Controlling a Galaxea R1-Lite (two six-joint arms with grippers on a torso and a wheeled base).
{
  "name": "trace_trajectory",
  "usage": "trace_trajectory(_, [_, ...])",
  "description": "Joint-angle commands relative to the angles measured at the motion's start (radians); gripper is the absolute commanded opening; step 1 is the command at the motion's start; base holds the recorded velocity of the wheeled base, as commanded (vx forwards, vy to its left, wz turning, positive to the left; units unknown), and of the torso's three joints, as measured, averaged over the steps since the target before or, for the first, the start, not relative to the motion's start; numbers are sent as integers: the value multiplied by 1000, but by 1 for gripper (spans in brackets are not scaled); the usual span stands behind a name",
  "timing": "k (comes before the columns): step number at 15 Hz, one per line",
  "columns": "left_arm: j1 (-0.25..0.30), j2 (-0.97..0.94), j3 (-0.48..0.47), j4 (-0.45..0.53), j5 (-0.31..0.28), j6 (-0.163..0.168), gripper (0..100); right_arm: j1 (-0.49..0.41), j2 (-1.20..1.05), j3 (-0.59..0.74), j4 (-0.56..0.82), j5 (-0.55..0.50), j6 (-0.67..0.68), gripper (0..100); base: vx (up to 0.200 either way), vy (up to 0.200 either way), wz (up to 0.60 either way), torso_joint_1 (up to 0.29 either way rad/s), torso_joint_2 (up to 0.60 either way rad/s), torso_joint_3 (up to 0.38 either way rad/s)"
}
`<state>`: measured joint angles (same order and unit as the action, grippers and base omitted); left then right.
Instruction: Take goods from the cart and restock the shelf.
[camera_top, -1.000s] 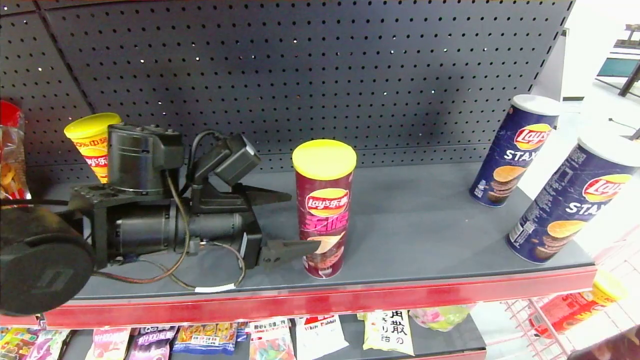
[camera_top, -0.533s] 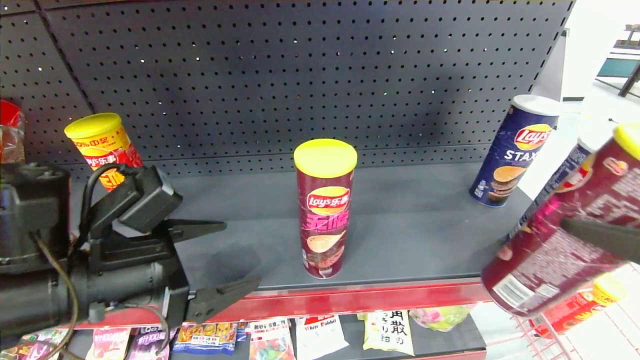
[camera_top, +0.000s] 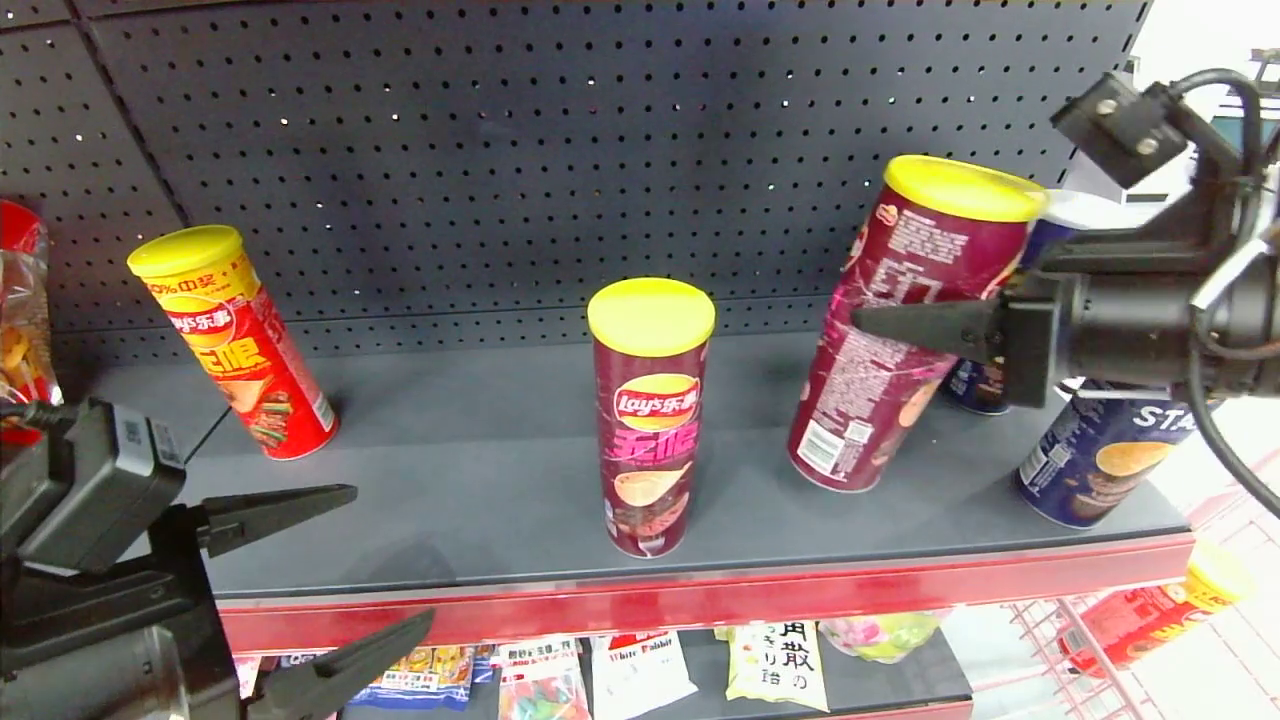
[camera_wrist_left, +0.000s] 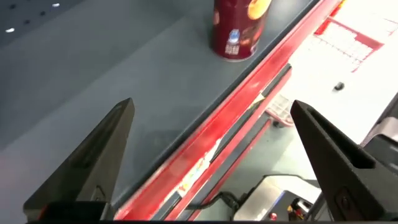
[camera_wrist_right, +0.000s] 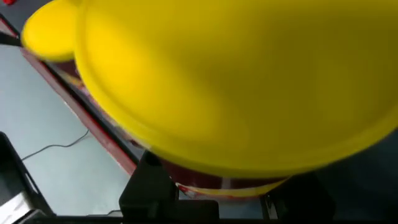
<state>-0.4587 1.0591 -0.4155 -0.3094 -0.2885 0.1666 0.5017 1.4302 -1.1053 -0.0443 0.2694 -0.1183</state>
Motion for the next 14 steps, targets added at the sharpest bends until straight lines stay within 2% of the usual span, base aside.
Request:
trace_trajectory(1, [2,-70,31,1,8,-1,100,0,161,-113,1,10,-3,0,0,0,0,0,0,0])
trace_trajectory(2, [2,-70,31,1,8,-1,100,0,161,-113,1,10,-3,0,0,0,0,0,0,0])
trace_trajectory(3, [2,-105,32,39,14,-1,100,1,243,-192,1,24,-23,0,0,0,0,0,0,0])
trace_trajectory(8, [2,-179,24,134,23,-1,100,1,407,-373,1,48,-69,0,0,0,0,0,0,0])
trace_trajectory(14, [3,-182,24,145,23,-1,100,28,510,-476,1,59,-69,0,0,0,0,0,0,0])
